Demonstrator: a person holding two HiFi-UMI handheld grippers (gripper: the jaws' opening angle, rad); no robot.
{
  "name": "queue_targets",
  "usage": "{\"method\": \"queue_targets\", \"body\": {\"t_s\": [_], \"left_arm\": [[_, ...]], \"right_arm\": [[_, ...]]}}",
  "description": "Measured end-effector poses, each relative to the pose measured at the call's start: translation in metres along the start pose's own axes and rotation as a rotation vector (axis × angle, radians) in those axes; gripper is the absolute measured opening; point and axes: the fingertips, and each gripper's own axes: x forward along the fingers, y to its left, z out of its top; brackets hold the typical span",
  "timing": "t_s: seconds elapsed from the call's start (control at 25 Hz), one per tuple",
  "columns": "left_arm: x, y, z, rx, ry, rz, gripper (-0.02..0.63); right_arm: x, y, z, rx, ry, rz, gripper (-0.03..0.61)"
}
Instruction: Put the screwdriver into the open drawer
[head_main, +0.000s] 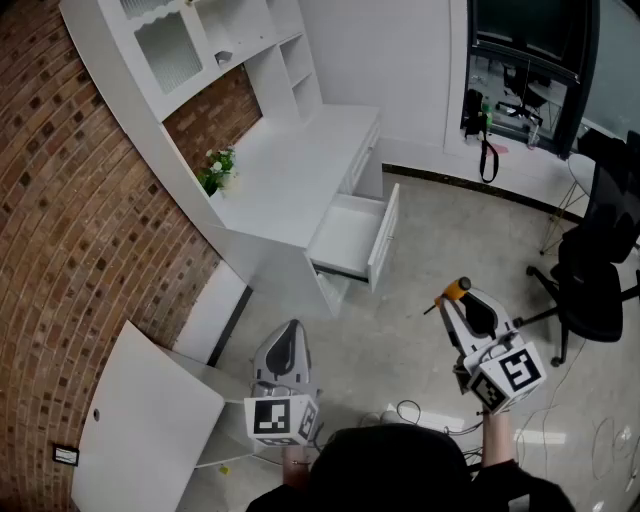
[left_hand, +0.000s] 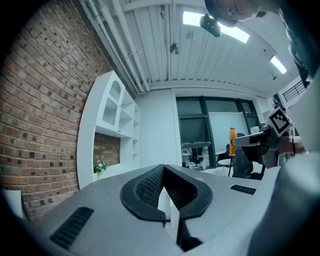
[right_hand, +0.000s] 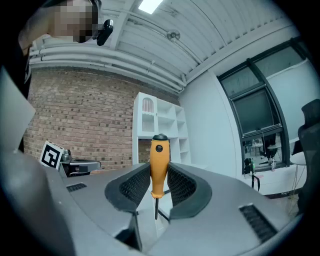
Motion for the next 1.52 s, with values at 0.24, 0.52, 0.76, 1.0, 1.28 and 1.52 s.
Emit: {"method": "queue_targets", "body": {"t_s": [0.24,0.52,0.76,1.0,1.28,1.52], "left_arm": [[0.003,-0.002,0.0,0.019,0.003,0.008,0.008],[0.003,-0.004,-0.007,0.046,0.025,0.028,0.009],[0.002,-0.007,-0.01,0.039,0.033,0.057,0.009],[0.009,-0.01,-0.018,0.029,0.059,0.069,0.009],[0.031,-0.001,-0.026,0.021,0.087,0.086,0.009],[0.07,0.015,-0.033,0.033,0.089,0.058,0.009]], "right_arm": [[-0.001,-0.008,0.0,-0.004,0.0,0.003,0.107],[-0.002,-0.021,-0.001,-0.005,0.005,0.01,0.107],[-0.001,-0.036,-0.006,0.004,0.012,0.008,0.107],[0.01,-0.044,-0.007,0.05,0.006,0.018,0.107],[0.038,-0.057,-0.014,0.076,0.012,0.037,0.107],[0.073,-0.074,-0.027,0.082,0.036,0.03,0.107]]}}
